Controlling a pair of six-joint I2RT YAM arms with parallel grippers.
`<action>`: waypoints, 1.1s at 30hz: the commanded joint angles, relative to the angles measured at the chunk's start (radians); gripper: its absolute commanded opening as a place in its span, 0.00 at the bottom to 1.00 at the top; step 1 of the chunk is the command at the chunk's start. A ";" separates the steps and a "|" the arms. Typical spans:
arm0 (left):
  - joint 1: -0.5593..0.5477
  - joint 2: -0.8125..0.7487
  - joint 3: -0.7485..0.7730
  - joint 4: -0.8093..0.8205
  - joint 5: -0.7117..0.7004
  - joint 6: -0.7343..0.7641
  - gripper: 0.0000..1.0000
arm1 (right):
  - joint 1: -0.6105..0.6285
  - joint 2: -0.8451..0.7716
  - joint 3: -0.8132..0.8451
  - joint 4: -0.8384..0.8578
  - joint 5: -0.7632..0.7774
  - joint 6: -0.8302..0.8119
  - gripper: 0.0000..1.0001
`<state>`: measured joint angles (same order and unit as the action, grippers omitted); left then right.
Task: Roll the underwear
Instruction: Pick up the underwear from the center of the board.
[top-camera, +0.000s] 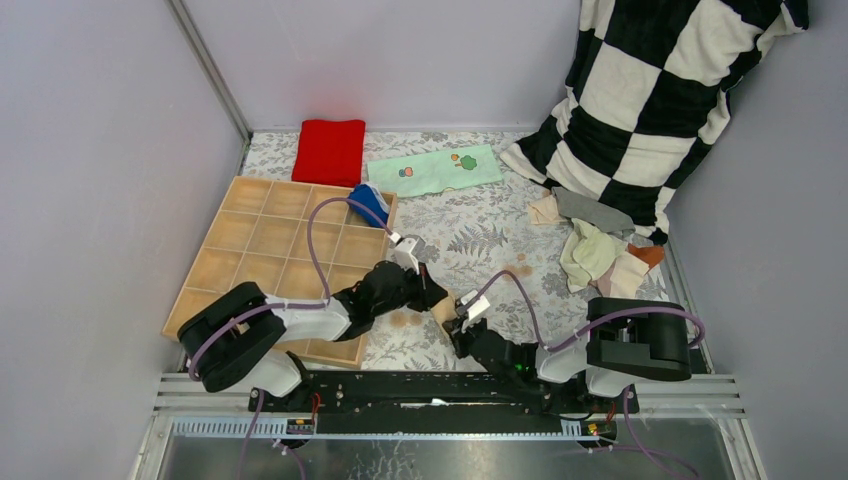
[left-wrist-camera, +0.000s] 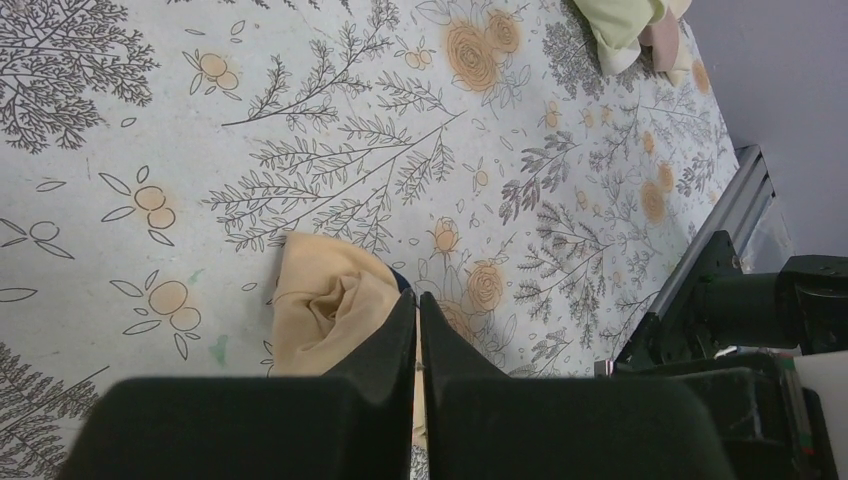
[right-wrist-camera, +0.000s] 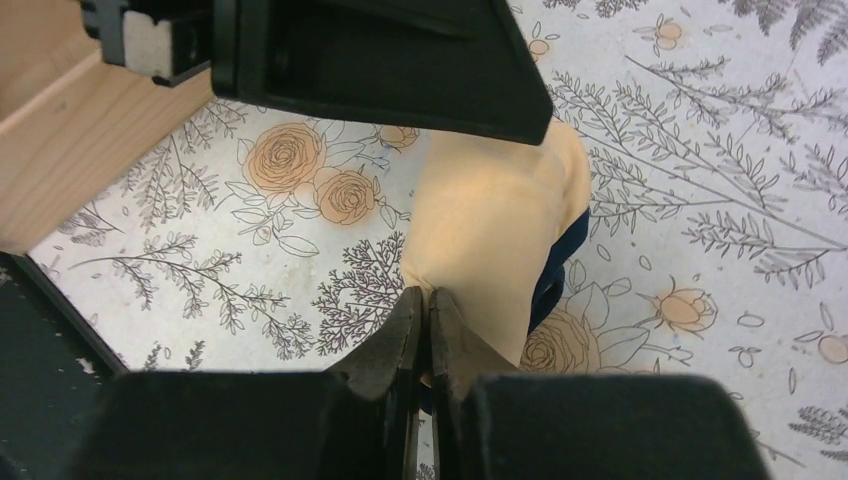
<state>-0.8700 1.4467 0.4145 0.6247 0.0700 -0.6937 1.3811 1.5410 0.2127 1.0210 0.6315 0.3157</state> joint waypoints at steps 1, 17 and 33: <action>-0.004 0.008 0.001 -0.016 -0.005 0.036 0.04 | 0.007 0.031 -0.052 0.044 0.018 0.151 0.01; -0.006 0.078 -0.010 0.039 0.048 0.060 0.04 | 0.006 0.031 -0.099 0.085 0.086 0.392 0.04; -0.006 0.233 -0.015 0.123 0.063 0.041 0.00 | 0.003 -0.302 0.022 -0.439 0.083 0.387 0.51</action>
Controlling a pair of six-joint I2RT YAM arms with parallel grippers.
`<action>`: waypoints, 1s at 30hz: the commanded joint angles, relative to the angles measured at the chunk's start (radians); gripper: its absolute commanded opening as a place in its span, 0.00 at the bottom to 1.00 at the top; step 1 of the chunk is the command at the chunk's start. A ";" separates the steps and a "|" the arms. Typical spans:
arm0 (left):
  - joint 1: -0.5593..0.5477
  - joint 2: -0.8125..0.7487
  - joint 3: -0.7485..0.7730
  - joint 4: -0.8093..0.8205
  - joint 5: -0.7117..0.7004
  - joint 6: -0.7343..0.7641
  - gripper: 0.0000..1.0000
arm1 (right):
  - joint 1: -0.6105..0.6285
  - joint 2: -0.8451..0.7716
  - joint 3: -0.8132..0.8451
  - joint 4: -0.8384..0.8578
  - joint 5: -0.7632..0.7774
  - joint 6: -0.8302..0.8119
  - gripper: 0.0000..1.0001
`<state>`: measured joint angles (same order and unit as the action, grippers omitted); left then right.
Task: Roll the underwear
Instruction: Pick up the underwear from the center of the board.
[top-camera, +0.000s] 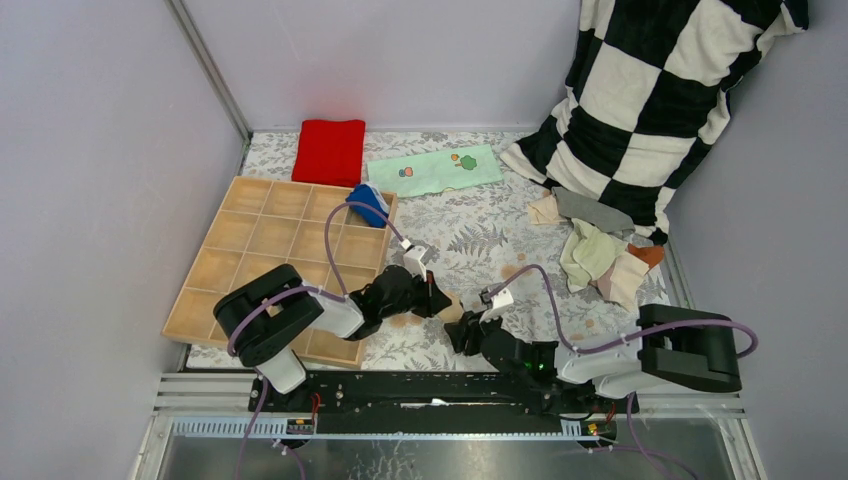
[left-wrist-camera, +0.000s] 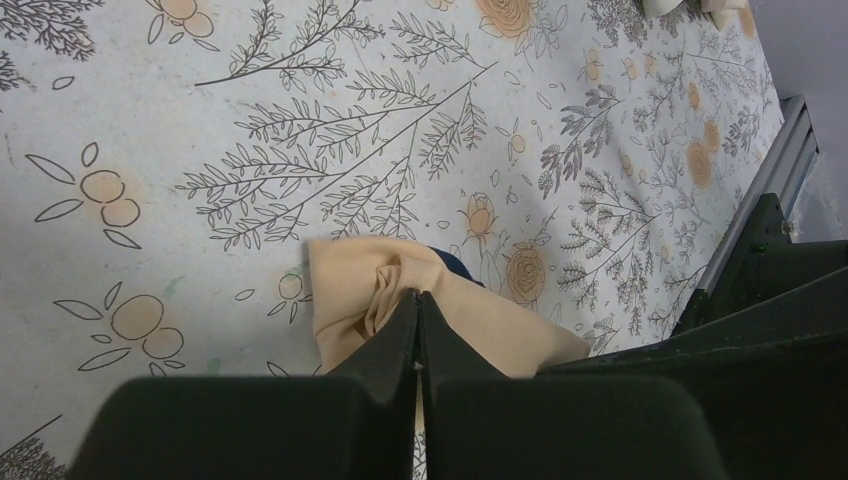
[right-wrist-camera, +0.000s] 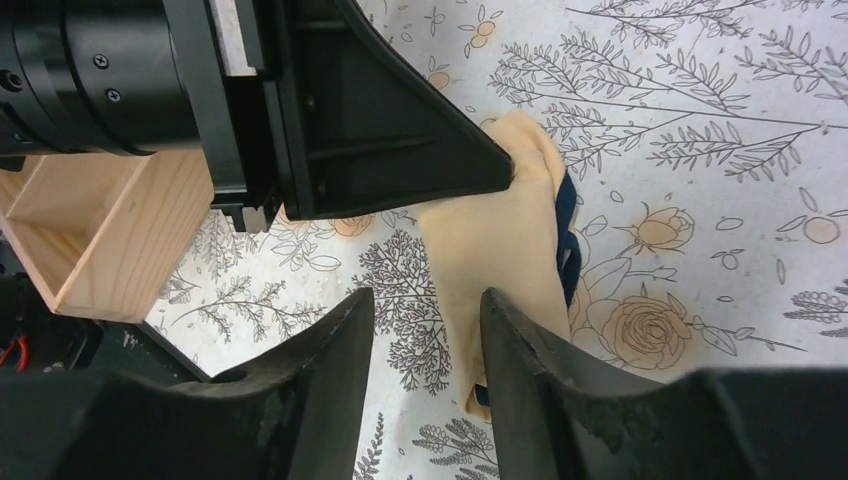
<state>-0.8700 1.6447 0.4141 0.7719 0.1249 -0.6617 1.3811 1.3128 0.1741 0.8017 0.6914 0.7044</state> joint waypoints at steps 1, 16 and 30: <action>-0.005 0.034 -0.014 -0.025 0.008 0.011 0.00 | 0.000 -0.093 0.080 -0.289 0.005 -0.014 0.52; -0.006 0.024 -0.018 -0.031 0.005 0.014 0.00 | -0.294 -0.320 0.312 -0.928 -0.432 -0.178 0.67; -0.005 0.020 -0.014 -0.032 0.007 0.013 0.00 | -0.403 -0.063 0.437 -0.829 -0.649 -0.229 0.77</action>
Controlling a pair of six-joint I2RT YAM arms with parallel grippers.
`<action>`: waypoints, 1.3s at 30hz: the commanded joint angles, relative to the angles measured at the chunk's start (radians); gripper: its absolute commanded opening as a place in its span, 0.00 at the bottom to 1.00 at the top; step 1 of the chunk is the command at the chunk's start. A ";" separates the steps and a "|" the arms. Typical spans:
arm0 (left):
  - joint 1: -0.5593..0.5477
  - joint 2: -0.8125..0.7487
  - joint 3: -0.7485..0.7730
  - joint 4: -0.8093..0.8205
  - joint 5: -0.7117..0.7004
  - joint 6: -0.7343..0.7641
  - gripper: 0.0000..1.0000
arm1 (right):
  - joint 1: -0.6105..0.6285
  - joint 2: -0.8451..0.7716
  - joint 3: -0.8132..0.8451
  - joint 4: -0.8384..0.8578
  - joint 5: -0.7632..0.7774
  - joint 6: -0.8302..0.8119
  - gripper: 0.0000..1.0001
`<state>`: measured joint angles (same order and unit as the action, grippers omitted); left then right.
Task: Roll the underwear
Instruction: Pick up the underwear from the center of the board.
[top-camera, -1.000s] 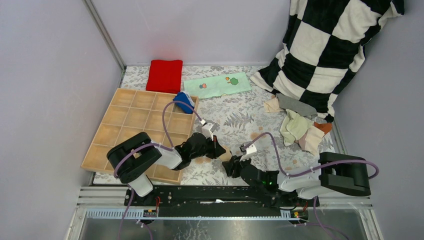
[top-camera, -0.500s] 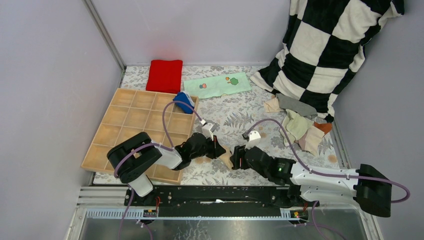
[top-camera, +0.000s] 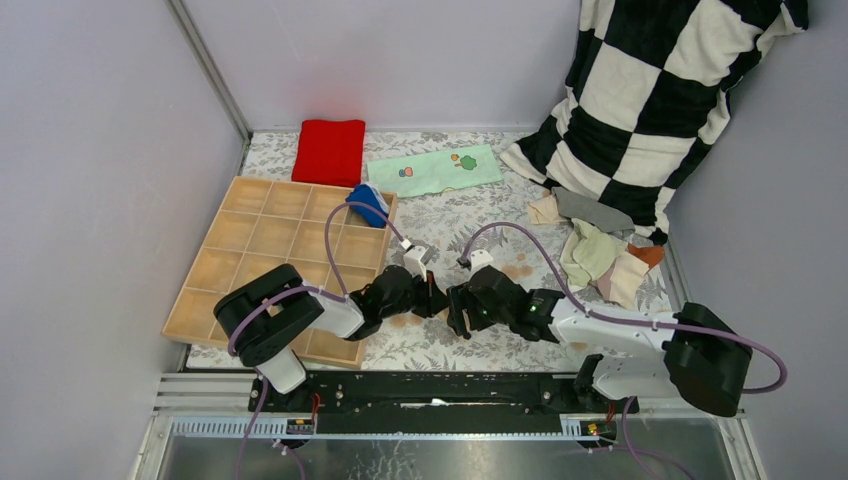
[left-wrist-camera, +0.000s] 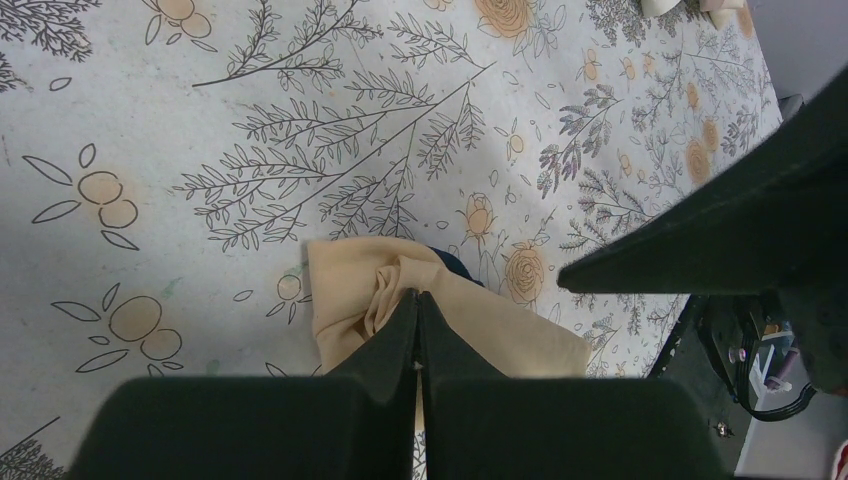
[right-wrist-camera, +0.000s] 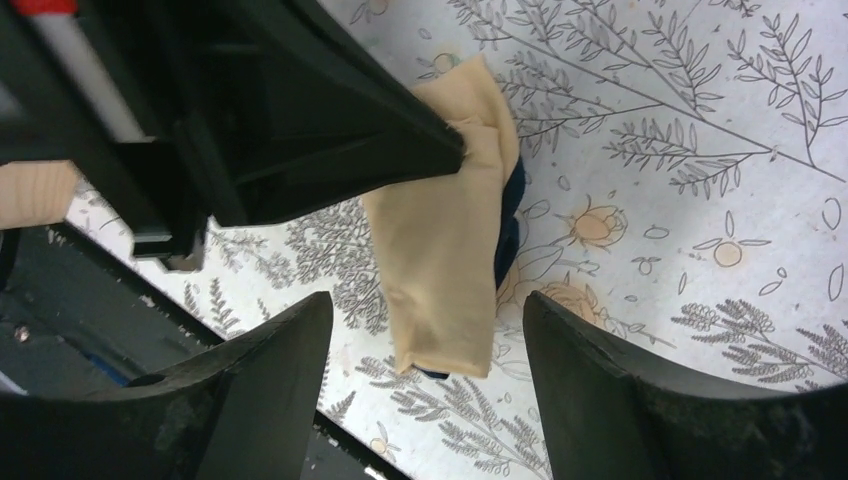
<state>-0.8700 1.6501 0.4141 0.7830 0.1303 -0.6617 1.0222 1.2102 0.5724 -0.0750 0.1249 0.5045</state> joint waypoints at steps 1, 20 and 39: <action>-0.005 0.015 -0.014 -0.043 0.002 0.012 0.00 | -0.055 0.055 0.042 0.057 -0.097 -0.038 0.77; -0.006 0.020 -0.009 -0.039 0.011 0.008 0.00 | -0.141 0.266 0.070 0.149 -0.228 -0.152 0.75; 0.005 -0.031 0.017 -0.102 -0.031 0.006 0.00 | -0.150 0.320 0.046 0.150 -0.277 -0.157 0.16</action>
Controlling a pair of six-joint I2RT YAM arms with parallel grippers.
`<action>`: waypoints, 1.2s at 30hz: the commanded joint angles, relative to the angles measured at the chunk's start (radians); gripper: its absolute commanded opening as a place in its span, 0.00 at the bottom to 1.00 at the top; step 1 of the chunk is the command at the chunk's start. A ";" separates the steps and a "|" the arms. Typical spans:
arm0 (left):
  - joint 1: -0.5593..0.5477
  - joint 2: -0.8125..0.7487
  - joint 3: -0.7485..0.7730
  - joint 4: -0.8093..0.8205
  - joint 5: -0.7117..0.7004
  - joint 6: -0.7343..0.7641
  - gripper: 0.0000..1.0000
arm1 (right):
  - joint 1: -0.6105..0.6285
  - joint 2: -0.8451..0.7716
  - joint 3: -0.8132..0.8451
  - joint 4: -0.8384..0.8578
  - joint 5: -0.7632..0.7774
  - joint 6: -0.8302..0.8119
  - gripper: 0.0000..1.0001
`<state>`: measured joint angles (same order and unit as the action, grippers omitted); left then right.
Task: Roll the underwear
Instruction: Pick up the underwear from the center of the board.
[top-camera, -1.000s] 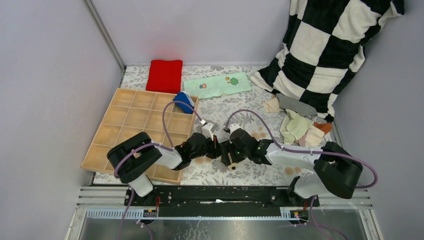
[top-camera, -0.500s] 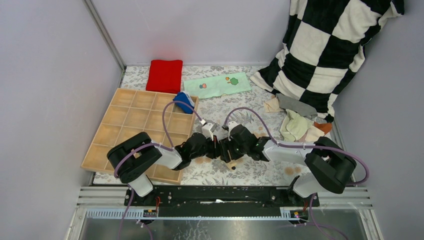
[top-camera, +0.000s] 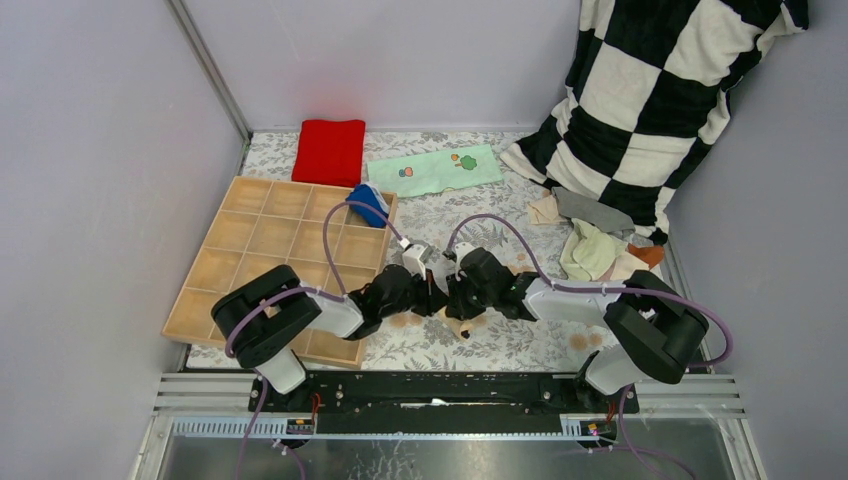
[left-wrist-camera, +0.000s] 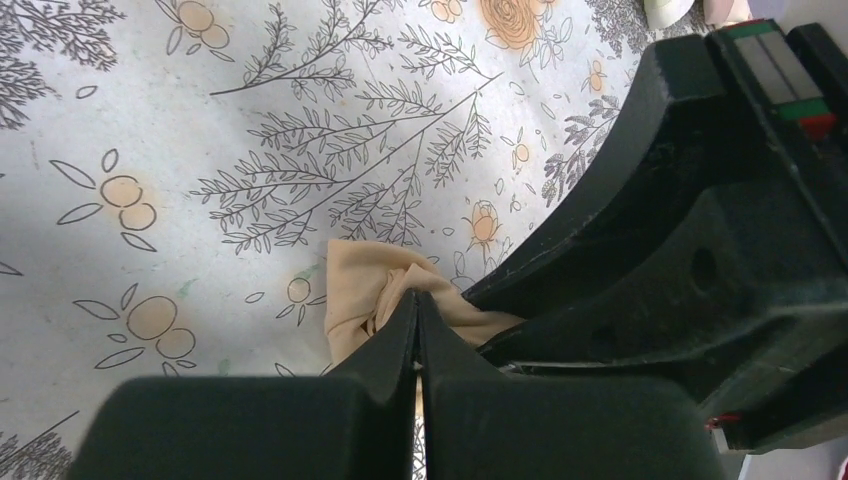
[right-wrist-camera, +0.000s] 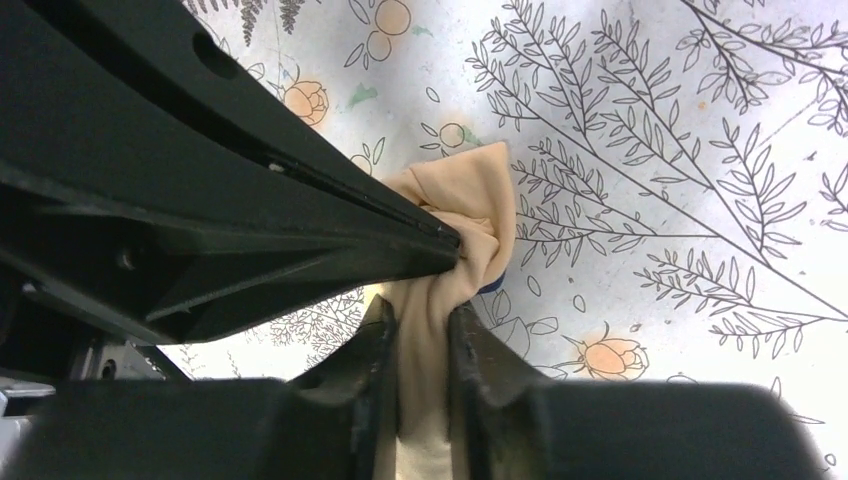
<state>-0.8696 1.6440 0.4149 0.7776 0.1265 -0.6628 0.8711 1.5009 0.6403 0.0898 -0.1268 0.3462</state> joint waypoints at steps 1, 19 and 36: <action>0.012 -0.040 0.025 -0.114 -0.036 0.003 0.00 | 0.000 0.030 -0.024 -0.015 -0.022 0.000 0.09; 0.096 -0.652 0.148 -0.723 -0.303 0.053 0.21 | 0.001 -0.152 -0.063 0.012 0.068 0.007 0.00; 0.100 -1.158 0.394 -1.397 -0.643 0.084 0.85 | 0.005 0.139 0.466 0.179 0.052 -0.159 0.00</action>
<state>-0.7769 0.5583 0.7345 -0.4442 -0.3950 -0.6014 0.8707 1.5154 0.9627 0.1772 -0.0391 0.2638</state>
